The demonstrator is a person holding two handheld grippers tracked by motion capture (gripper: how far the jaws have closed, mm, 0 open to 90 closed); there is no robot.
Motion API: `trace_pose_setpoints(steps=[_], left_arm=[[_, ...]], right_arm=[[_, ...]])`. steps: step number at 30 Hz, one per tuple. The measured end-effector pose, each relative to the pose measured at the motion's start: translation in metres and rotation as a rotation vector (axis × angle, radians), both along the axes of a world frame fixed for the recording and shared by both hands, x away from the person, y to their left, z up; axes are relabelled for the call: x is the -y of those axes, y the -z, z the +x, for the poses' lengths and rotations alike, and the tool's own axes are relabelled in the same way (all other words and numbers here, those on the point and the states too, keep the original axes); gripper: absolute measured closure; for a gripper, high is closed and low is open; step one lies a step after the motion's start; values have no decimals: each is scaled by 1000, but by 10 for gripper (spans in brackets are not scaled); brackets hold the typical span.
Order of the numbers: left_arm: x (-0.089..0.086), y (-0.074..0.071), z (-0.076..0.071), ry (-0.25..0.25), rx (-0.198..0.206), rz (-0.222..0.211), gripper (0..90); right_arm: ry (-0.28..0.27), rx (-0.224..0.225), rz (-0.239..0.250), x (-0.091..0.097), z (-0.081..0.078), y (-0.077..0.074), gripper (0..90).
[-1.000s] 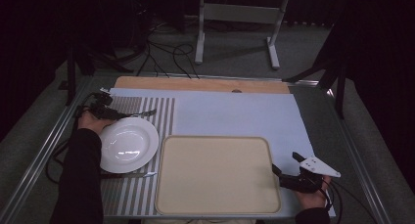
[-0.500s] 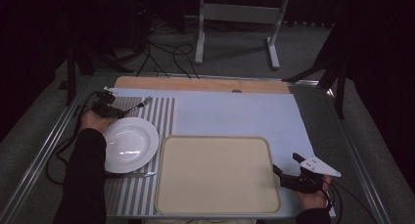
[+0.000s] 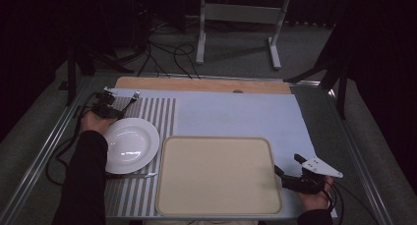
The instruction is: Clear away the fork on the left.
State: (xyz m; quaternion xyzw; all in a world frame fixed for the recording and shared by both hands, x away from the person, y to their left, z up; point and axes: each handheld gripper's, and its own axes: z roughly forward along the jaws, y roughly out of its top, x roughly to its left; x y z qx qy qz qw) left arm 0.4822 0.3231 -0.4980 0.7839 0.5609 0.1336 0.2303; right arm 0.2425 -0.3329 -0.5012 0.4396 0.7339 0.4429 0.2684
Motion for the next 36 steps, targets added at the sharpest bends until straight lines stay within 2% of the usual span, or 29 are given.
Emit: trace_pose_setpoints(steps=[3, 5, 10, 16, 17, 26, 31, 36], left_arm=[[-4, -8, -4, -25, 44, -37, 776], [-6, -15, -8, -29, 78, -86, 776], [-8, -29, -16, -32, 138, -102, 776], [-6, -38, -24, -39, 178, -132, 776], [-5, -39, -26, -38, 182, -147, 776], [2, -52, -39, -27, 218, -162, 776], [7, -60, -48, -23, 243, -175, 776], [10, -66, -55, -22, 262, -190, 776]], right_arm=[[-1, 1, -4, -1, 0, 0, 107], [-1, 3, -5, -1, 0, 0, 108], [-5, 1, -2, -2, 0, -1, 108], [-4, 4, 13, -1, 0, -1, 108], [-4, 6, 12, -1, 0, -1, 108], [0, 19, 30, 0, -2, -4, 108], [-4, 30, 70, 2, -2, -5, 107], [-3, 43, 72, 2, -3, -5, 107]])
